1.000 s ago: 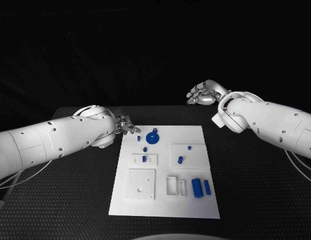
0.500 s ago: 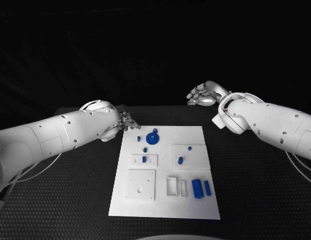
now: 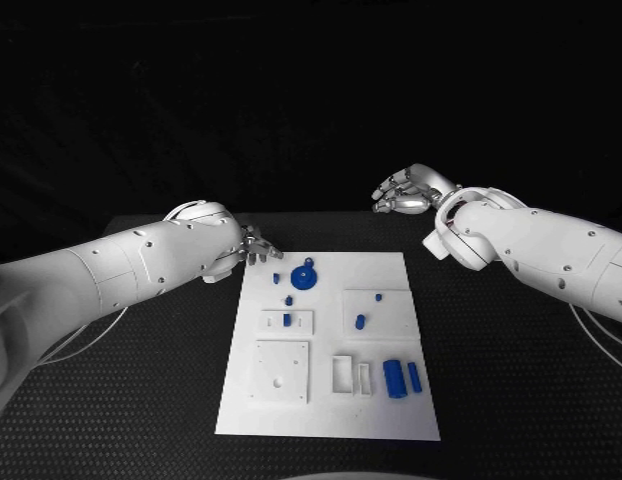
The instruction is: Assemble the parts on the task board
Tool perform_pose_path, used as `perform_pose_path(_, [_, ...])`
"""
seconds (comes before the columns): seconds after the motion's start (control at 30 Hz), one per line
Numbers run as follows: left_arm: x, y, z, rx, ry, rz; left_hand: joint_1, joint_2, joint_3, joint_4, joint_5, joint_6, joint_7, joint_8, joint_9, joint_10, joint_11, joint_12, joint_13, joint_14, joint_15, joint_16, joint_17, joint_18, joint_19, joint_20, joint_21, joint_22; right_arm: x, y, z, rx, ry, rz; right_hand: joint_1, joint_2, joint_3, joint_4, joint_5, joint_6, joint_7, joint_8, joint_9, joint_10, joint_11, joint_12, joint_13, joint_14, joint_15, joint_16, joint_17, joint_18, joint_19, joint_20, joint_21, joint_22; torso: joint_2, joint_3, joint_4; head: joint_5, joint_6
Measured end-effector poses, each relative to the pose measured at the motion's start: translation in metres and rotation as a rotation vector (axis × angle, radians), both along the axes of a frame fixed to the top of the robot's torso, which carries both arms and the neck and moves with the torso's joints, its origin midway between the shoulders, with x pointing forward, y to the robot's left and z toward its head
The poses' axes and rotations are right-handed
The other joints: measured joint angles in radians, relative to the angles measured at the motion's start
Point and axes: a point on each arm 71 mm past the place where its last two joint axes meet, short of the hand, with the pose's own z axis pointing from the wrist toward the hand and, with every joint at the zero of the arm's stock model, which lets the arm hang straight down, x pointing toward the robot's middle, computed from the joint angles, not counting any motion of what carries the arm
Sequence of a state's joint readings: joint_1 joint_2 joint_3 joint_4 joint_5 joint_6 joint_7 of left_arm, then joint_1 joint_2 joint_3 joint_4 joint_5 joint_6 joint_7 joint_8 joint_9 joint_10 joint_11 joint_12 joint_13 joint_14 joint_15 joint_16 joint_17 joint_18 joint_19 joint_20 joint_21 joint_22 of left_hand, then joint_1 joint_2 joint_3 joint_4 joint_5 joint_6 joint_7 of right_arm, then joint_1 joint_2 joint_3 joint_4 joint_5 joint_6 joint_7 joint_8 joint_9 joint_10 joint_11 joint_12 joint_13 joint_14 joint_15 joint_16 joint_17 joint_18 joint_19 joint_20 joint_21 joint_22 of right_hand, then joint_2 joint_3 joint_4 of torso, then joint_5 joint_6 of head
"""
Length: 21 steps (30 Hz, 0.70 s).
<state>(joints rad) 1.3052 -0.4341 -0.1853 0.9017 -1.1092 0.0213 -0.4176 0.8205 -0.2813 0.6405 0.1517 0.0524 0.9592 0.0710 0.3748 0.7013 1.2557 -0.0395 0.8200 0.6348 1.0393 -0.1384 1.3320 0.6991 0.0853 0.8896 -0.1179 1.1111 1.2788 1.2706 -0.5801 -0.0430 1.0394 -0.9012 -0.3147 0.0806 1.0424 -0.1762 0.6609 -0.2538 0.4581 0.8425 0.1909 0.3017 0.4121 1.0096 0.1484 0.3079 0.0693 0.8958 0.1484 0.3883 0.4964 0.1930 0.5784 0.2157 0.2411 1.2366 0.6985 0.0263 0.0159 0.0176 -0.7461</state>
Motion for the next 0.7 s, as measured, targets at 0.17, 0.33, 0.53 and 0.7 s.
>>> perform_pose_path(0.17, [0.002,0.001,-0.005,0.01,0.021,0.002,-0.013,-0.003,-0.003,0.008,0.0,0.0,0.0,0.0,-0.001,0.0,0.0,0.0,0.001,0.0,0.0,0.004,0.0,0.0,0.0,0.0,0.0,0.001,-0.001,0.002,0.0,0.002,0.0,0.005,0.0,0.0,0.0,0.0,0.0,0.0,0.0,0.0,0.0,0.0,0.0,0.0,0.0,0.0,0.0,0.0,0.001,0.0,0.0,0.0,0.0,0.0,0.001,-0.0005,0.0,-0.003,-0.001])
perform_pose_path(0.33, [0.003,0.002,-0.006,0.017,0.033,0.002,-0.013,-0.003,-0.003,0.008,0.0,0.002,-0.002,0.0,-0.003,0.0,0.0,0.0,0.001,-0.001,0.002,0.004,0.0,0.0,0.0,0.0,0.0,0.003,-0.001,0.003,0.0,0.003,0.0,0.007,0.0,0.0,-0.005,0.0,0.004,0.0,0.0,0.0,0.0,0.0,0.0,-0.003,0.0,0.0,0.0,0.0,0.001,0.0,0.0,0.0,0.0,0.001,0.001,-0.0004,0.0003,-0.005,-0.001])
perform_pose_path(0.53, [0.003,0.0,-0.009,0.022,0.051,-0.006,-0.008,0.001,-0.003,0.008,0.0,0.001,-0.002,0.0,-0.003,0.0,0.0,0.0,0.002,-0.001,0.002,0.004,0.0,0.0,0.0,0.0,0.0,0.004,-0.001,0.005,0.0,0.003,0.0,0.01,0.0,0.0,-0.005,0.0,0.004,0.0,0.0,0.0,0.0,0.0,0.0,-0.003,0.0,0.001,-0.001,0.0,0.001,0.0,0.0,0.0,-0.004,0.001,0.0,0.0003,0.0002,-0.005,-0.004])
perform_pose_path(0.7, [0.0,-0.004,-0.019,0.02,0.073,-0.015,-0.001,0.009,-0.003,0.008,0.001,0.001,-0.002,0.0,-0.004,0.0,0.0,0.0,0.003,-0.001,0.002,0.004,0.0,0.0,-0.002,-0.002,0.0,0.005,-0.001,0.006,0.0,0.004,0.0,0.011,0.0,0.0,-0.005,0.0,0.004,0.0,0.0,0.0,-0.001,0.0,0.0,-0.003,0.0,0.001,-0.001,-0.003,0.001,0.0,0.0,0.0,-0.003,0.002,0.0,-0.0001,0.0003,-0.005,-0.005])
